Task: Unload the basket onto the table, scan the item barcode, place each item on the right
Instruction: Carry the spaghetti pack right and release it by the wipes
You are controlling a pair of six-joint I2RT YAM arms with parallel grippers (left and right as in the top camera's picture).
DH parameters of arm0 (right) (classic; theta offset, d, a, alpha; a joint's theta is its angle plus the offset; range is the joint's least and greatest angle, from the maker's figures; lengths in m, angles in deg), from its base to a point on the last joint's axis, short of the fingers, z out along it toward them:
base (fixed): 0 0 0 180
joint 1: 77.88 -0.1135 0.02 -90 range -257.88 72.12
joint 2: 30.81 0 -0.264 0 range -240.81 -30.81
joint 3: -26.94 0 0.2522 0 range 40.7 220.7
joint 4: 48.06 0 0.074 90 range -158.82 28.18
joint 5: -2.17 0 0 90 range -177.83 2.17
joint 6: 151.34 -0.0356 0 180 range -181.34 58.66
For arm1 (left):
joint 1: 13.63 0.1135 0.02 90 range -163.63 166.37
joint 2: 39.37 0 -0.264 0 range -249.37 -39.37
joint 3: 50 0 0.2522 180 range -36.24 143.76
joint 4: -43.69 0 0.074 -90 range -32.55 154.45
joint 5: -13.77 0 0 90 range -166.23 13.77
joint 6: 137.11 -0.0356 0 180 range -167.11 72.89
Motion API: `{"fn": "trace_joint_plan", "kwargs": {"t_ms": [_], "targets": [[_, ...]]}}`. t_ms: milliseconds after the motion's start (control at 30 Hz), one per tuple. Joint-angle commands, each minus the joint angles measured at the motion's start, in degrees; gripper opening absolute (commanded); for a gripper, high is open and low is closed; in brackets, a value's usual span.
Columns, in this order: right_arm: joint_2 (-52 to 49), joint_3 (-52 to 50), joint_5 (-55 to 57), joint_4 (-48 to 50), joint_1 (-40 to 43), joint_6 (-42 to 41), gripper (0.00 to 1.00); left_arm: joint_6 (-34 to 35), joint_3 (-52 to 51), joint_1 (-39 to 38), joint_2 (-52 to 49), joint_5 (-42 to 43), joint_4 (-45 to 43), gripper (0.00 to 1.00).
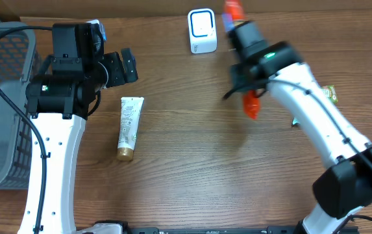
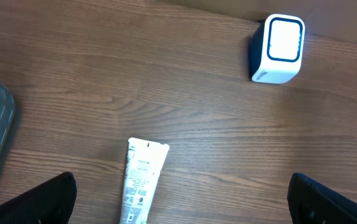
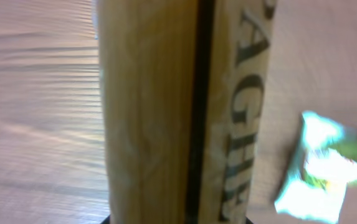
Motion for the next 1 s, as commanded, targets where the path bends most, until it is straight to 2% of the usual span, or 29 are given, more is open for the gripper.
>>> {"fn": "trace_joint_plan", "kwargs": {"t_ms": [0, 267, 467, 533, 600, 633, 667, 700, 767, 800, 833, 900, 967], "targets": [[1.8, -2.4, -3.9, 0.1, 5.9, -7.0, 0.04, 0.7, 0.5, -0.1, 0.0, -0.7, 0.0, 1.0], [1.8, -17.3, -10.6, 11.2, 13.6, 4.7, 0.04, 0.7, 0.5, -0.1, 0.0, -0.7, 0.0, 1.0], [1.8, -24.7, -10.0, 15.0, 16.2, 5.0, 0.04, 0.7, 0.5, -0.1, 0.0, -0.7, 0.0, 1.0], [1.8, -25.1, -9.6, 14.4, 18.3, 2.4, 0.04, 0.7, 0.5, -0.1, 0.0, -0.7, 0.0, 0.99], [1.8, -25.1, -9.6, 14.0, 20.0, 0.5, 0.16, 0.7, 0.5, -0.1, 0.0, -0.7, 0.0, 0.99], [1.8, -25.1, -9.7, 13.9, 21.2, -1.1, 0.29, 0.7, 0.5, -0.1, 0.0, -0.7, 0.0, 0.99], [1.8, -25.0, -9.9, 13.8, 22.2, -2.5, 0.32, 0.7, 0.5, -0.1, 0.0, -0.7, 0.0, 1.0], [1.8, -25.0, -10.8, 13.7, 23.3, -3.0, 0.39, 0.7, 0.5, -0.1, 0.0, -0.7, 0.0, 1.0], [1.8, -24.6, -13.4, 13.3, 24.6, -2.9, 0.61, 0.7, 0.5, -0.1, 0.0, -0.7, 0.0, 0.99], [1.8, -24.0, -14.7, 12.8, 25.1, -2.9, 0.76, 0.7, 0.5, -0.1, 0.0, -0.7, 0.0, 1.0], [1.8, -23.3, -15.5, 12.3, 25.3, -2.9, 0.85, 0.7, 0.5, -0.1, 0.0, -0.7, 0.0, 1.0], [1.9, -20.1, -16.7, 10.0, 25.4, -1.7, 0.93, 0.7, 0.5, -0.1, 0.0, -0.7, 0.0, 1.0], [1.9, -16.0, -17.1, 7.1, 25.1, -0.8, 0.94, 0.7, 0.5, -0.1, 0.0, -0.7, 0.0, 1.0]]}}
